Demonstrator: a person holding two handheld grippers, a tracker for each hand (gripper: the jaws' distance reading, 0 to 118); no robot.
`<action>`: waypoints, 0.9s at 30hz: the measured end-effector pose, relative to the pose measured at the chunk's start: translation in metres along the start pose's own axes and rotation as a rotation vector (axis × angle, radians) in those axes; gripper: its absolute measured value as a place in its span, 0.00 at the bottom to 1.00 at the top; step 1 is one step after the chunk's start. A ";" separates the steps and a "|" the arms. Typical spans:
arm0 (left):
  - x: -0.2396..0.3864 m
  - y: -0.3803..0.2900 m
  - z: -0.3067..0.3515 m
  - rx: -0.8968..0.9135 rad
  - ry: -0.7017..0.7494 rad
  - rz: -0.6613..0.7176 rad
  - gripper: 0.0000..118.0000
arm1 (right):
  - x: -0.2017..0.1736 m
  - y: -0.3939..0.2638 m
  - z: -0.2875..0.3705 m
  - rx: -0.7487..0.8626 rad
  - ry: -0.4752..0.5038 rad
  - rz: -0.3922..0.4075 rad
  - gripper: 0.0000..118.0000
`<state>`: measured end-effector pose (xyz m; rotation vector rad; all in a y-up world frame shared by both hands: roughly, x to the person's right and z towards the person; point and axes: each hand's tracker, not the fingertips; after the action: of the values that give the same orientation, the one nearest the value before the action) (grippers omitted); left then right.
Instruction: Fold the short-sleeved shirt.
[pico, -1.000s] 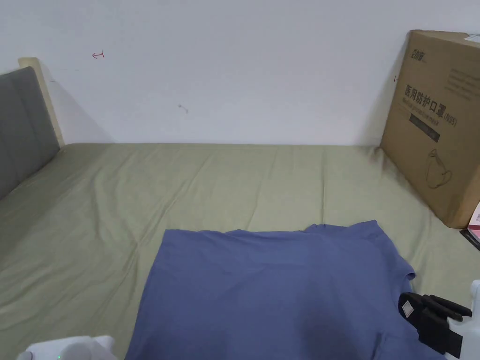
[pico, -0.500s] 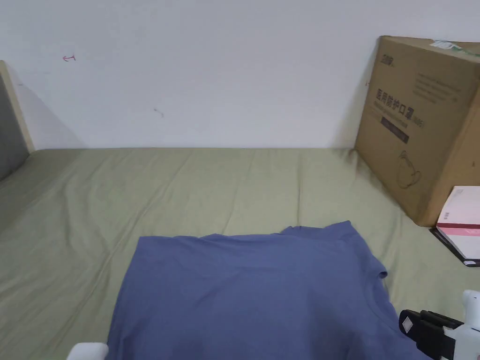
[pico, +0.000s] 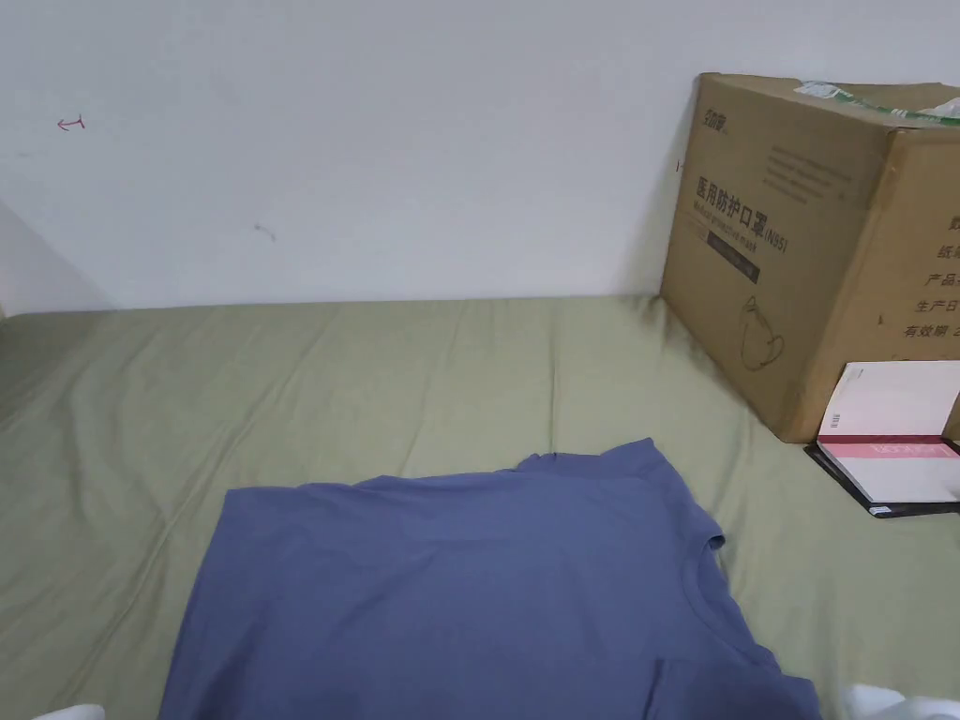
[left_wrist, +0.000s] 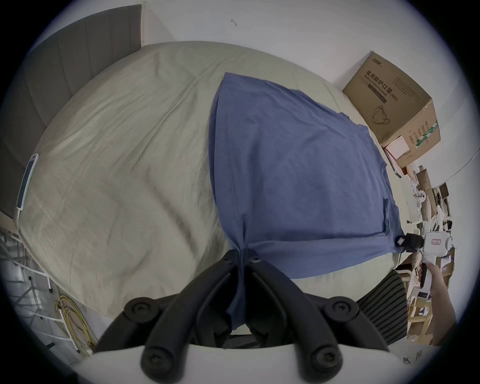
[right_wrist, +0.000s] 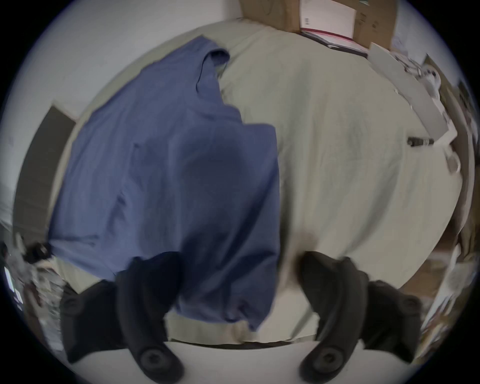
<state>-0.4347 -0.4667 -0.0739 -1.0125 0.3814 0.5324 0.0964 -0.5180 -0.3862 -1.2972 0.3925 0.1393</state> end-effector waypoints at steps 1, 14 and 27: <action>0.000 -0.002 -0.002 -0.006 -0.001 0.007 0.02 | -0.006 -0.003 0.005 0.032 -0.072 0.069 0.73; -0.017 -0.004 0.000 -0.024 -0.089 0.141 0.02 | -0.004 -0.009 0.059 0.141 0.096 0.085 0.04; -0.005 0.120 0.007 0.147 -0.220 0.246 0.02 | -0.005 0.127 0.086 0.273 0.281 -0.058 0.04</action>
<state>-0.5079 -0.4110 -0.1513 -0.7605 0.3446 0.8178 0.0695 -0.4004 -0.4810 -1.0580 0.5912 -0.1437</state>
